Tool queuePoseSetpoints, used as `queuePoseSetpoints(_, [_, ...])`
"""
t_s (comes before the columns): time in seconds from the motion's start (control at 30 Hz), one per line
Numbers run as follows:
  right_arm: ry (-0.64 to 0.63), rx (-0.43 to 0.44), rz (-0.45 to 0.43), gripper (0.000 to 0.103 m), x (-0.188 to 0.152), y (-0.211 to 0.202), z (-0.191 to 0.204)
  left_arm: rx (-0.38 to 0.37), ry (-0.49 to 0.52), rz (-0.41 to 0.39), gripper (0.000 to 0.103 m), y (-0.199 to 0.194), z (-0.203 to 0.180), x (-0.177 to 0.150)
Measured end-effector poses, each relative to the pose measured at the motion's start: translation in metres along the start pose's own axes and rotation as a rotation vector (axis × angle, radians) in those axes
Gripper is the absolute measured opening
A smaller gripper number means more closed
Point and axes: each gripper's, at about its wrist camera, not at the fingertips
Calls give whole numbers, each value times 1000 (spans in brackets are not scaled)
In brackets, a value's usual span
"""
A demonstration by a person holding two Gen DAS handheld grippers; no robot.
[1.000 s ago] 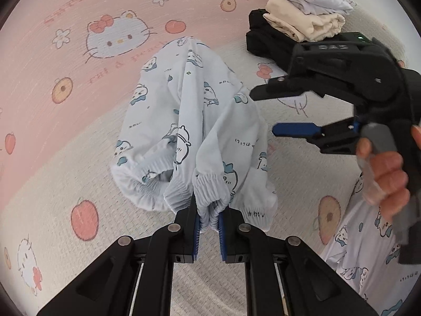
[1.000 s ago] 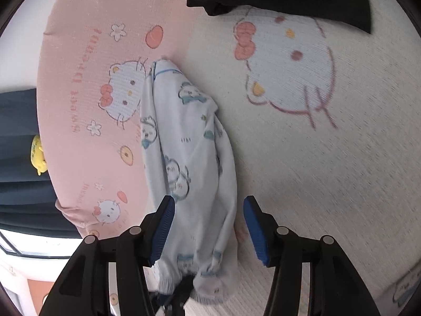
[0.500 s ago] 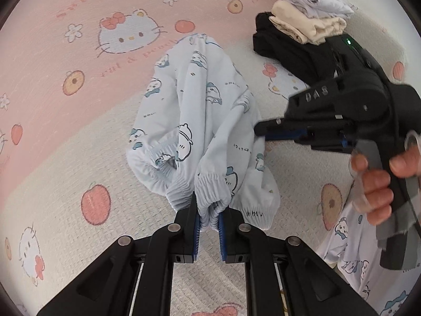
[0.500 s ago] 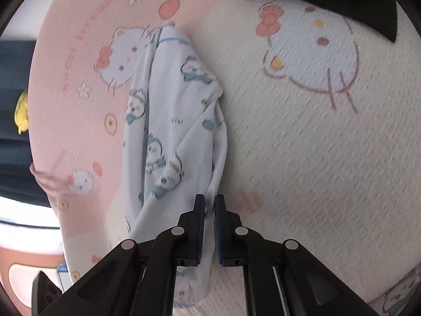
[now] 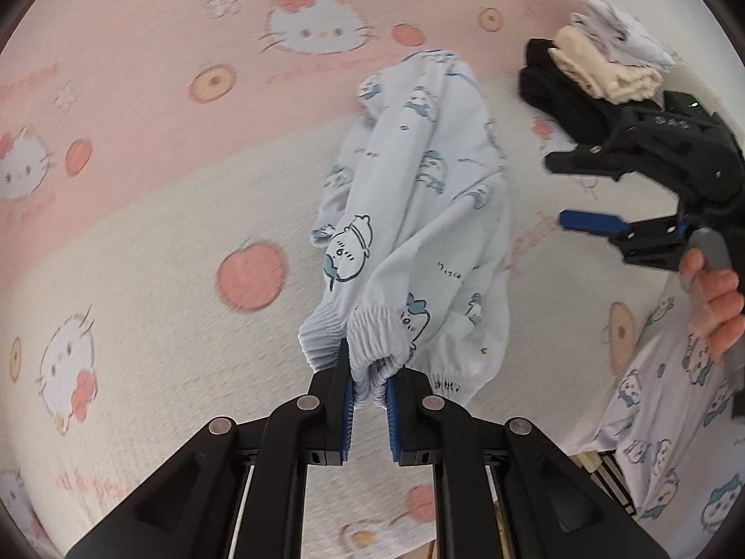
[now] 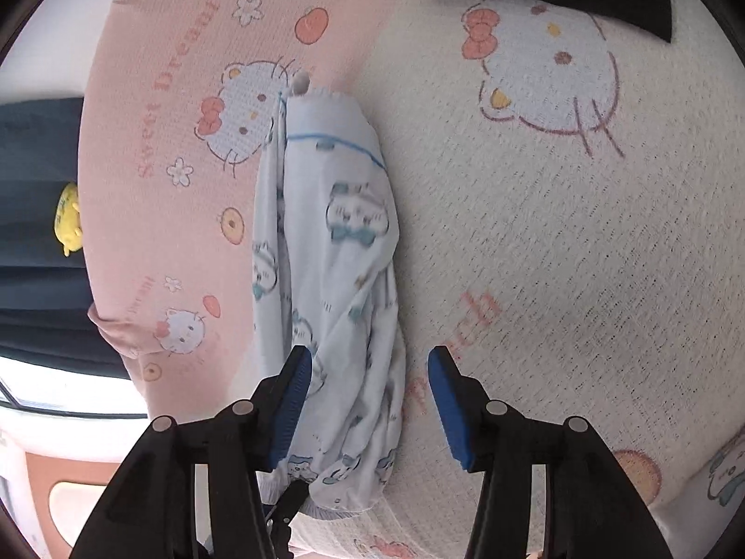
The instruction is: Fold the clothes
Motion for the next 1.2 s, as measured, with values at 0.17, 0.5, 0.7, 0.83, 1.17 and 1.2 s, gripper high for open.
queuePoseSetpoints(0.17, [-51, -38, 0, 51, 9, 4, 19, 16, -42, 8, 10, -2, 19, -1])
queuePoseSetpoints(0.5, [-8, -70, 51, 52, 18, 27, 23, 76, -53, 67, 10, 2, 45, 9])
queuePoseSetpoints(0.7, [14, -33, 43, 52, 30, 34, 29, 105, -71, 77, 10, -1, 65, 14])
queuePoseSetpoints(0.83, [-22, -75, 49, 52, 34, 44, 33, 110, -98, 77, 10, -1, 70, 18])
queuePoseSetpoints(1.17, [-222, -127, -33, 10, 27, 30, 58, 145, -99, 75, 10, 1, 62, 24])
queuePoseSetpoints(1.2, [-248, -143, -44, 9, 25, 28, 62, 149, -97, 71, 10, 0, 62, 26])
Point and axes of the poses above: each gripper's, at about its wrist camera, not at the fingertips, and y roughly the way its jaws point, z to its left, x to its top, and after that the axes turned 15 degrees about -x, right-handed
